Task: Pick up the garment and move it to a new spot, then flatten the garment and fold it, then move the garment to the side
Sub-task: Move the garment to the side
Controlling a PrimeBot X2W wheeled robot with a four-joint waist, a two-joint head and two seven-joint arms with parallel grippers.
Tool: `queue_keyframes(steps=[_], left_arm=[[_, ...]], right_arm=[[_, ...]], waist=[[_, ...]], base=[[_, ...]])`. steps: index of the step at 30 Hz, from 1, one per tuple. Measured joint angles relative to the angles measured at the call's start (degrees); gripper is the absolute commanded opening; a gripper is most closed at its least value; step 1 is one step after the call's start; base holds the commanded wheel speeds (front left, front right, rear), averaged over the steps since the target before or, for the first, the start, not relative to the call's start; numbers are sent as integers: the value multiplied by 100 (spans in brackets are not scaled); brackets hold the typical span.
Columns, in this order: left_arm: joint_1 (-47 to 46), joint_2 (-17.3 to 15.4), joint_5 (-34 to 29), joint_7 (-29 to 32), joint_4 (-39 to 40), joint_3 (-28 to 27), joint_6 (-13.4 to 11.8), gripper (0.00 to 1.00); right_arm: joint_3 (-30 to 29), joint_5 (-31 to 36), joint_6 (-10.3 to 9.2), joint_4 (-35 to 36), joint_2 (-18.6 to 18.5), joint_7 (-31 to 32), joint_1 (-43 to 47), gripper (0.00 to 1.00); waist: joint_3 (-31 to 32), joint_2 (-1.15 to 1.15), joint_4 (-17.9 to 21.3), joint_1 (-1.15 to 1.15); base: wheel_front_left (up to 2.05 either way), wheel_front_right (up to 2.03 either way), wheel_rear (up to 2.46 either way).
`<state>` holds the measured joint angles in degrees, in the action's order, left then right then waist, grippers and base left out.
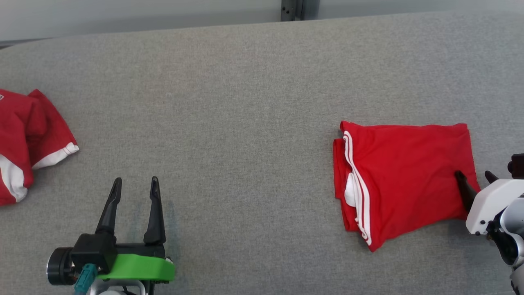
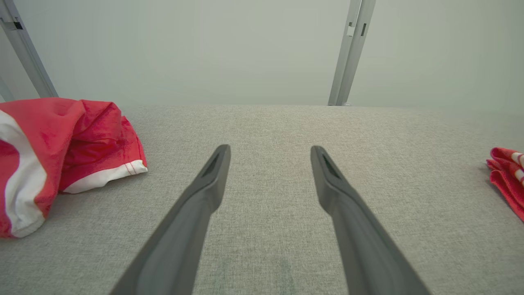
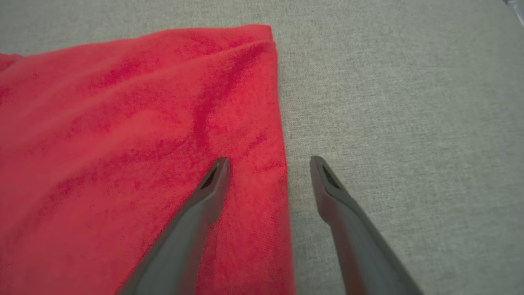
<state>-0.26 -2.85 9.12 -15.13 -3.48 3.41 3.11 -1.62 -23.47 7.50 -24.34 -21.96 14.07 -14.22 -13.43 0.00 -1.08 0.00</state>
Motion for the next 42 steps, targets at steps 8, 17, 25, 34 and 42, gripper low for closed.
queue_keyframes(steps=[8, 17, 25, 34, 42], left_arm=[[-131, -1, -56, 0, -11, -37, -1, 100], [-123, 0, -190, 0, 121, -182, 22, 100], [-172, -142, -489, 0, 305, -275, 156, 100], [-235, -445, -676, 0, 311, -160, 245, 100], [-149, -548, -717, 0, 393, -169, 216, 100]], right_arm=[[172, -180, -3, -444, -14, -78, -375, 46], [671, -790, 1, -188, -224, -359, -647, 0], [758, -836, 4, -177, -355, -514, -1138, 0], [497, -509, 4, -829, -278, -1260, -1544, 0], [118, 33, 3, -1583, -560, -1612, -2399, 0]], waist=[[-453, 0, -163, 0], [-571, 0, 114, 0], [-732, 0, 826, 0], [-1050, 0, 1648, 0], [-1320, 0, 1602, 0]], base=[[0, 0, 0], [0, 0, 0], [0, 0, 0], [0, 0, 0], [0, 0, 0]])
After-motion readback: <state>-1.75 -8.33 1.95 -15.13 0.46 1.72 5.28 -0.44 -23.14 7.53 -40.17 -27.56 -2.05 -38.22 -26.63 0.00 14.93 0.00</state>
